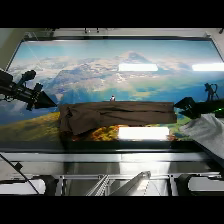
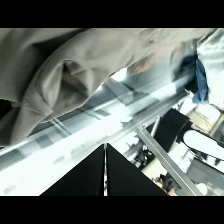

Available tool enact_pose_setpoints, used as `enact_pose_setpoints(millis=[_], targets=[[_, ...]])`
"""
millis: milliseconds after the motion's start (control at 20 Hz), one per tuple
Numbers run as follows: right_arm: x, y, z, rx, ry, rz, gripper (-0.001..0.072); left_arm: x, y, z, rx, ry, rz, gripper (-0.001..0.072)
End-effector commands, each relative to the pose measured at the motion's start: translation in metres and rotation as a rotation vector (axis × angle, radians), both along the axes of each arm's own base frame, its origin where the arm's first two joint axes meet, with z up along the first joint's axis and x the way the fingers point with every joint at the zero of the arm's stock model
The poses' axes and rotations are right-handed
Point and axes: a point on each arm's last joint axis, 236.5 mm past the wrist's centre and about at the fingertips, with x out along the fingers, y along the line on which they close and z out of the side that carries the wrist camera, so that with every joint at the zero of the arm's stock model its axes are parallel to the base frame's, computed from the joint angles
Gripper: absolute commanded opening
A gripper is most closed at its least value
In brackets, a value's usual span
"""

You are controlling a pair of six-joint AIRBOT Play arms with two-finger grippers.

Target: Fold the shirts.

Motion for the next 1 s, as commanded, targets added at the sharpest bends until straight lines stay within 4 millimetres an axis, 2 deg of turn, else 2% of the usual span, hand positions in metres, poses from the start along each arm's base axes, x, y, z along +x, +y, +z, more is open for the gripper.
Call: enact_pose_setpoints(millis=[0, 100, 200, 250, 300, 350, 400, 500, 650, 800, 950], targets=[[-0.010, 0.017, -0.016, 0.044, 0.059, 0.067, 0.0707, 0.003, -0.006, 0.018, -0.004, -0.069, 0.004, 0.0021], [-0.011, 0.035, -0.020, 0.053, 0.071, 0.108, 0.0707, 0.006, -0.025, 0.024, -0.052, -0.087, -0.015, 0.0021], [-0.009, 0.058, -0.022, 0.078, 0.076, 0.146, 0.0704, 0.012, -0.050, 0.018, -0.049, -0.105, -0.056, 0.0021], [-0.008, 0.068, -0.022, 0.094, 0.070, 0.163, 0.0643, 0.014, -0.066, 0.011, -0.045, -0.112, -0.083, 0.0021], [-0.005, 0.078, -0.019, 0.106, 0.053, 0.181, 0.0279, 0.017, -0.082, 0.003, -0.042, -0.113, -0.107, 0.0021], [-0.003, 0.084, -0.016, 0.116, 0.033, 0.192, 0.0041, 0.017, -0.102, -0.007, -0.039, -0.109, -0.142, 0.0021], [0.001, 0.087, -0.012, 0.132, 0.021, 0.182, 0.0017, 0.015, -0.124, -0.019, -0.036, -0.100, -0.179, 0.0021], [0.002, 0.089, 0.003, 0.172, 0.009, 0.196, 0.0016, 0.007, -0.164, -0.050, -0.027, -0.068, -0.249, 0.0021], [0.001, 0.080, 0.039, 0.228, -0.017, 0.227, 0.0016, -0.001, -0.223, -0.097, -0.001, -0.048, -0.343, 0.0021], [0.006, 0.060, 0.081, 0.239, -0.082, 0.232, 0.0016, -0.004, -0.273, -0.120, -0.003, -0.062, -0.452, 0.0021], [0.004, 0.039, 0.121, 0.251, -0.141, 0.236, 0.0015, 0.000, -0.304, -0.138, 0.014, -0.028, -0.473, 0.0021]])
